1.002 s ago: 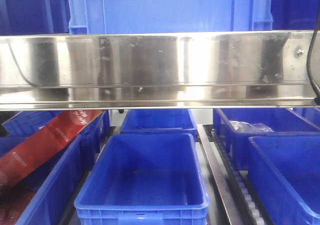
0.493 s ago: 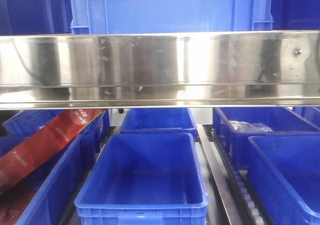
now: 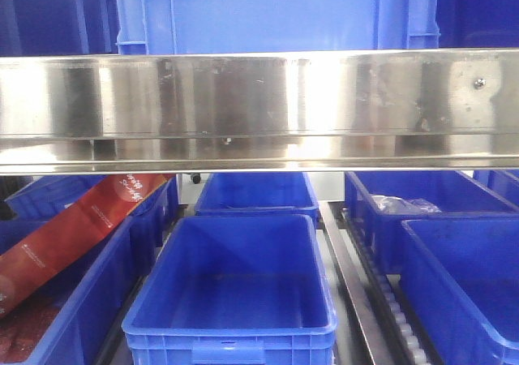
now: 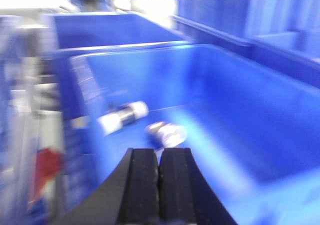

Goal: Place valve from conveyor to right shelf box

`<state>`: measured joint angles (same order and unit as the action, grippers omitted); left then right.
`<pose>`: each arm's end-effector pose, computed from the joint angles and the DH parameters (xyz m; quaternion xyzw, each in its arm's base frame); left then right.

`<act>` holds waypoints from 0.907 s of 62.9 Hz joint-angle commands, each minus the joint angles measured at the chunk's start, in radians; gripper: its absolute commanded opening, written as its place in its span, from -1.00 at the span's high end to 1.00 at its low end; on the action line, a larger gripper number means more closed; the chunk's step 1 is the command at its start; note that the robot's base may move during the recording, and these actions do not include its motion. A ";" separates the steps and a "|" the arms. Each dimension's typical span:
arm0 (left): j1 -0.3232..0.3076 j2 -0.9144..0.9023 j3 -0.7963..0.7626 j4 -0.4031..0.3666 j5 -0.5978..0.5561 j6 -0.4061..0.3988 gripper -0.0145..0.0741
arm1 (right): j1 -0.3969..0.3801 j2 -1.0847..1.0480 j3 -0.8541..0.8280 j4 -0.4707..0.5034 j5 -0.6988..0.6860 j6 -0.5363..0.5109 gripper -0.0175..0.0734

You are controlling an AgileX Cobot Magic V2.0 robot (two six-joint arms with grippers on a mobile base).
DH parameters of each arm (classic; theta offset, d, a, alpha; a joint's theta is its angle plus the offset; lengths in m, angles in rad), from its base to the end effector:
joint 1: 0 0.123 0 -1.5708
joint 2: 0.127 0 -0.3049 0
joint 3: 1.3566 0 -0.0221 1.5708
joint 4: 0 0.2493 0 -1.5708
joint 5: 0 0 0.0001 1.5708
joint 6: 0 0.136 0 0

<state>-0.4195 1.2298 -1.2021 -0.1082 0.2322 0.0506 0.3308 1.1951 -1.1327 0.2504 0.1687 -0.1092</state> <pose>0.2879 -0.1321 0.4345 0.1466 0.7508 -0.1605 0.6237 0.2896 0.1055 0.4279 -0.0863 0.7494 0.1676 0.6347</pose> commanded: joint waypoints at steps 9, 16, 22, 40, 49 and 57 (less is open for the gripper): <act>0.045 -0.237 0.314 -0.002 -0.136 -0.010 0.92 | -0.002 -0.210 0.269 -0.010 -0.106 -0.004 0.98; 0.048 -0.364 0.482 -0.002 -0.181 -0.010 0.92 | -0.002 -0.323 0.406 -0.016 -0.130 -0.004 0.98; 0.048 -0.476 0.582 -0.002 -0.184 -0.010 0.92 | -0.002 -0.411 0.490 -0.027 -0.131 -0.004 0.98; 0.048 -0.739 0.732 0.000 -0.184 -0.010 0.92 | -0.002 -0.635 0.647 -0.064 -0.092 -0.004 0.98; 0.048 -0.811 0.737 0.000 -0.187 -0.010 0.92 | -0.002 -0.691 0.651 -0.064 -0.020 -0.004 0.98; 0.048 -0.842 0.737 0.000 -0.197 -0.010 0.92 | -0.002 -0.706 0.651 -0.061 -0.035 -0.004 0.98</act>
<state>-0.3759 0.4064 -0.4665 -0.1082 0.0624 0.0486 0.3308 0.4987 -0.4854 0.1975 0.1507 -0.1092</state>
